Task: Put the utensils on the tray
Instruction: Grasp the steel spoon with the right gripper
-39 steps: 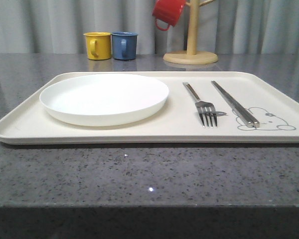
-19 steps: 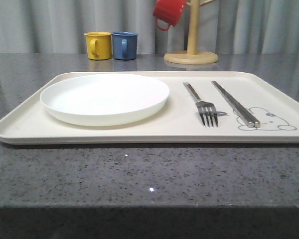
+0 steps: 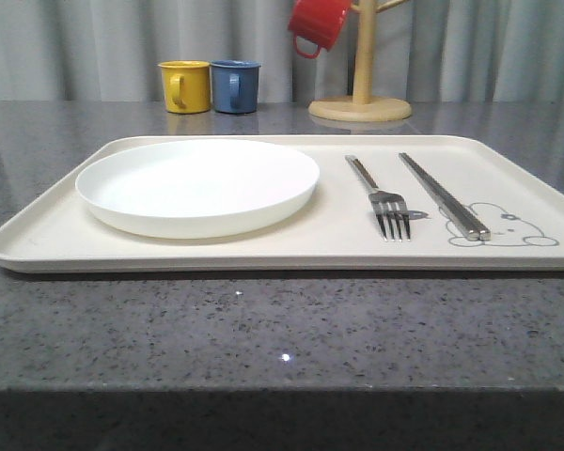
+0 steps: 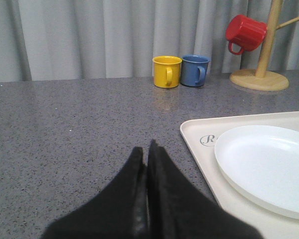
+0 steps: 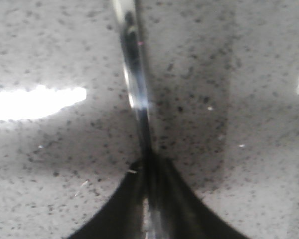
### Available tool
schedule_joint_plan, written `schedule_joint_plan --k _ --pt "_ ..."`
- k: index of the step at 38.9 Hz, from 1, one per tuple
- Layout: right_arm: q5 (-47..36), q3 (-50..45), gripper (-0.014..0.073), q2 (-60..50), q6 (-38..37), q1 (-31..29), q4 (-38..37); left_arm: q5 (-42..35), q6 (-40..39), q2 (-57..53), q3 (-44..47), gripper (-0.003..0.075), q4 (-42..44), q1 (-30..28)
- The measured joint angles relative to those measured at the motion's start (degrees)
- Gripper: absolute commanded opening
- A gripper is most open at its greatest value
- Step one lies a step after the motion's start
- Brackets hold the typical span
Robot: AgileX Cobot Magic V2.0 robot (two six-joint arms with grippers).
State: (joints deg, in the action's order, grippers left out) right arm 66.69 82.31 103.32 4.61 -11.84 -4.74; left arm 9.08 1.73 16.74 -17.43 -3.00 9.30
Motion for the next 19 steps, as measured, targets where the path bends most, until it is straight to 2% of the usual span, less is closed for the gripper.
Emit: schedule_joint_plan --k 10,19 --pt "2.23 1.17 -0.0055 -0.85 -0.11 0.0 0.74 0.0 0.0 0.0 0.0 -0.0018 0.0 0.0" --pt "3.25 4.1 -0.0055 -6.2 -5.24 1.85 5.64 0.0 0.0 0.0 0.0 -0.0018 0.0 0.0"
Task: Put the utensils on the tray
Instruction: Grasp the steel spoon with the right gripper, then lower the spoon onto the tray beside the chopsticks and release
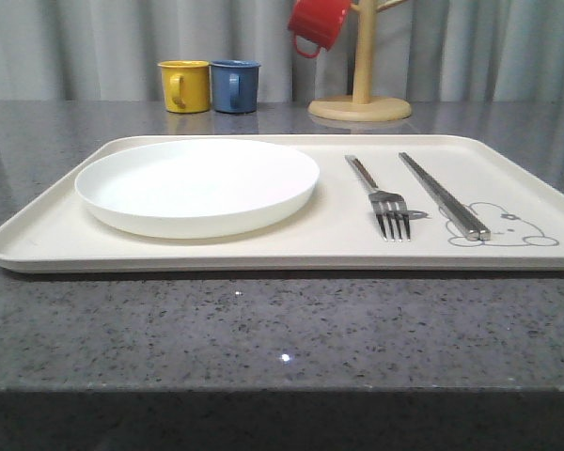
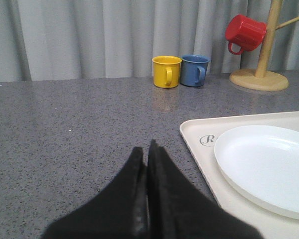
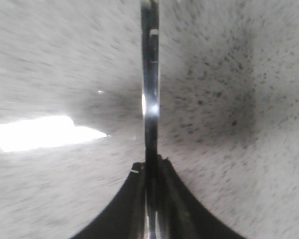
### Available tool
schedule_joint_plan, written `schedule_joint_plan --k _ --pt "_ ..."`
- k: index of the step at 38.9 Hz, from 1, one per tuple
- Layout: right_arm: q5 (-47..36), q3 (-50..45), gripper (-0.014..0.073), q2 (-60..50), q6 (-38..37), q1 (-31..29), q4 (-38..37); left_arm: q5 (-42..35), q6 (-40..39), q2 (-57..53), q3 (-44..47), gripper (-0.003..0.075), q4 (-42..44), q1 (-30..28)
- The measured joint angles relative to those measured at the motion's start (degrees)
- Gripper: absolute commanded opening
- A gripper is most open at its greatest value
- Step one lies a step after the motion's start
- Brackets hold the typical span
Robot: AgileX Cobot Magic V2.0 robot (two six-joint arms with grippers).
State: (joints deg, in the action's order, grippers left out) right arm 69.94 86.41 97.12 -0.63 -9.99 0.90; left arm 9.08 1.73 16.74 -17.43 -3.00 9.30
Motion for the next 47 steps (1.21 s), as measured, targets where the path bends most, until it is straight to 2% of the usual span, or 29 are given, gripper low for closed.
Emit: schedule_joint_plan --k 9,15,20,34,47 --pt "0.48 0.0 -0.0055 -4.09 -6.96 11.29 1.42 0.0 0.0 0.0 0.0 -0.0018 0.0 0.0" --pt "0.52 0.0 -0.0055 -3.94 -11.24 20.63 1.66 0.0 0.0 0.0 0.0 -0.0018 0.0 0.0" --pt "0.61 0.0 -0.0055 -2.23 -13.66 25.64 2.46 0.0 0.0 0.0 0.0 -0.0018 0.0 0.0" --pt "0.65 0.0 -0.0055 4.13 -16.16 26.22 2.16 0.0 0.0 0.0 0.0 -0.0018 0.0 0.0" --pt "0.47 0.0 -0.0055 5.7 -17.22 26.22 1.55 0.0 0.0 0.0 0.0 -0.0018 0.0 0.0"
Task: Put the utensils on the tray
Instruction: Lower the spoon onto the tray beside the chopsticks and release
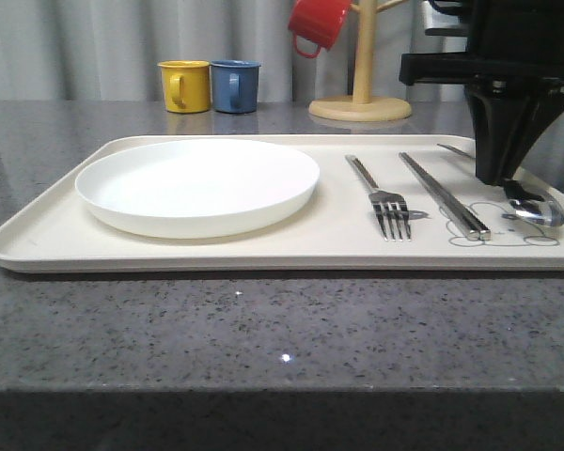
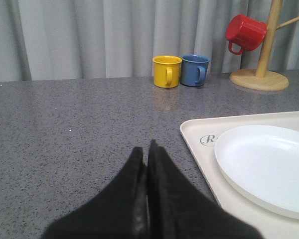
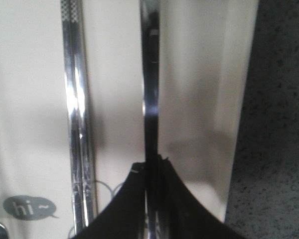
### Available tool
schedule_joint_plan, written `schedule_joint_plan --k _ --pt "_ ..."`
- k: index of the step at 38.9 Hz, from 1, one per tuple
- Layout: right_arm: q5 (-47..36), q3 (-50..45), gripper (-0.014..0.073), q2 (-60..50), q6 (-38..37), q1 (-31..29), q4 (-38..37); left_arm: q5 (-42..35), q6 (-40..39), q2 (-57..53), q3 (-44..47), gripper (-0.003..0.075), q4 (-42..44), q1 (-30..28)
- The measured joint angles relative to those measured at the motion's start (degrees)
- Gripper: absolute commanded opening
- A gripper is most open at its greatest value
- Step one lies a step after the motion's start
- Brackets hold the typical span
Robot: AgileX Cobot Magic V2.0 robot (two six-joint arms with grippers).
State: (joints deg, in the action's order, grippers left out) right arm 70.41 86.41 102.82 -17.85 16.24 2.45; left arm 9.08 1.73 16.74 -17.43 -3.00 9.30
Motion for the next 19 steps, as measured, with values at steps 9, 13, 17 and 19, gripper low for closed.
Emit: schedule_joint_plan --k 9,13,17,19 --pt "-0.04 0.0 -0.0055 0.75 -1.24 0.0 -0.12 0.0 0.0 0.0 0.0 -0.0018 0.0 0.0" --pt "-0.04 0.0 -0.0054 0.75 -1.49 0.0 -0.23 0.0 0.0 0.0 0.0 -0.0018 0.0 0.0" --pt "-0.04 0.0 -0.0016 0.75 -1.61 0.0 -0.31 0.0 0.0 0.0 0.0 -0.0018 0.0 0.0" --pt "-0.04 0.0 0.0029 0.75 -1.61 0.0 -0.31 0.0 0.0 0.0 0.0 -0.0018 0.0 0.0"
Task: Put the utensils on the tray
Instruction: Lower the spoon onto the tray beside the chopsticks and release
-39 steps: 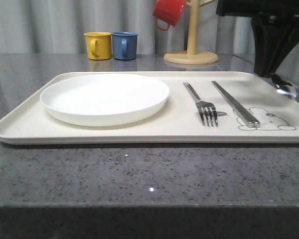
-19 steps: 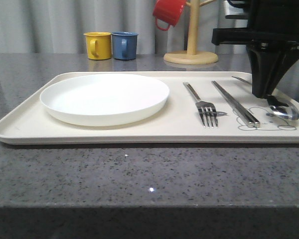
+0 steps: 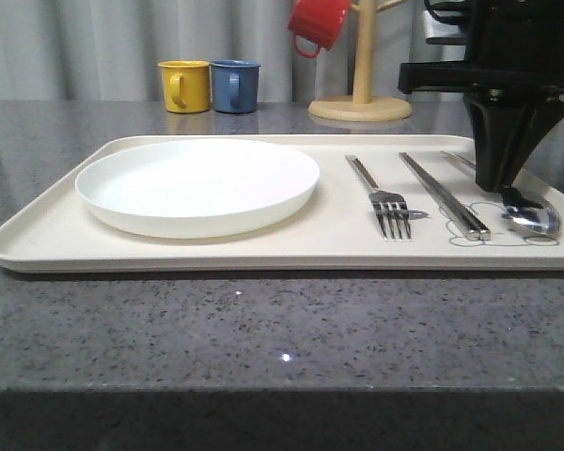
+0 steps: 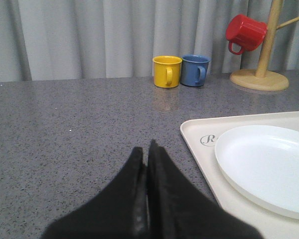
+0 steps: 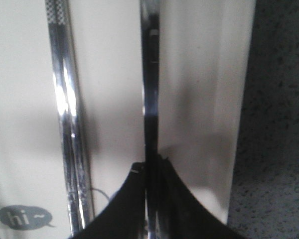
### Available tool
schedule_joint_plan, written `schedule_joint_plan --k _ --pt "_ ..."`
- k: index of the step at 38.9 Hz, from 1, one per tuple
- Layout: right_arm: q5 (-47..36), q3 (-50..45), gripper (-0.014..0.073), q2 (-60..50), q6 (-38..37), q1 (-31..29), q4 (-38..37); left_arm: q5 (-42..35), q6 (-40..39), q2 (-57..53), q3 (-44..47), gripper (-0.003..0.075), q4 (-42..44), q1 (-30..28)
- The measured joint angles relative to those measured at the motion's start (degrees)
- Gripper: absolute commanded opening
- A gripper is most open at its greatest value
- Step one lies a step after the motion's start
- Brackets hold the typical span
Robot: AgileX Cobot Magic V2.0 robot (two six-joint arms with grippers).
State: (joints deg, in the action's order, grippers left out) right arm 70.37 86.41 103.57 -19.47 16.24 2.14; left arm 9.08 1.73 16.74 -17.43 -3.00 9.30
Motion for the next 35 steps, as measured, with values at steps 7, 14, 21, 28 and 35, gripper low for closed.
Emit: schedule_joint_plan --k 7,14,21,28,35 --pt "0.0 0.0 0.0205 0.0 -0.1 0.0 -0.11 0.0 0.0 0.0 0.0 -0.0018 0.0 0.0" --pt "-0.1 0.69 0.026 0.0 -0.19 0.0 -1.21 0.0 0.0 0.0 0.0 -0.0018 0.0 0.0" --pt "-0.1 4.3 0.0259 -1.42 -0.19 0.0 -1.34 0.0 0.0 0.0 0.0 -0.0018 0.0 0.0" --pt "0.14 8.13 0.0101 -8.68 2.92 0.0 -1.5 0.0 0.0 0.0 0.0 -0.0018 0.0 0.0" --pt "0.7 5.46 -0.0118 -17.37 9.1 0.0 -1.76 0.0 0.0 0.0 0.0 -0.0018 0.0 0.0"
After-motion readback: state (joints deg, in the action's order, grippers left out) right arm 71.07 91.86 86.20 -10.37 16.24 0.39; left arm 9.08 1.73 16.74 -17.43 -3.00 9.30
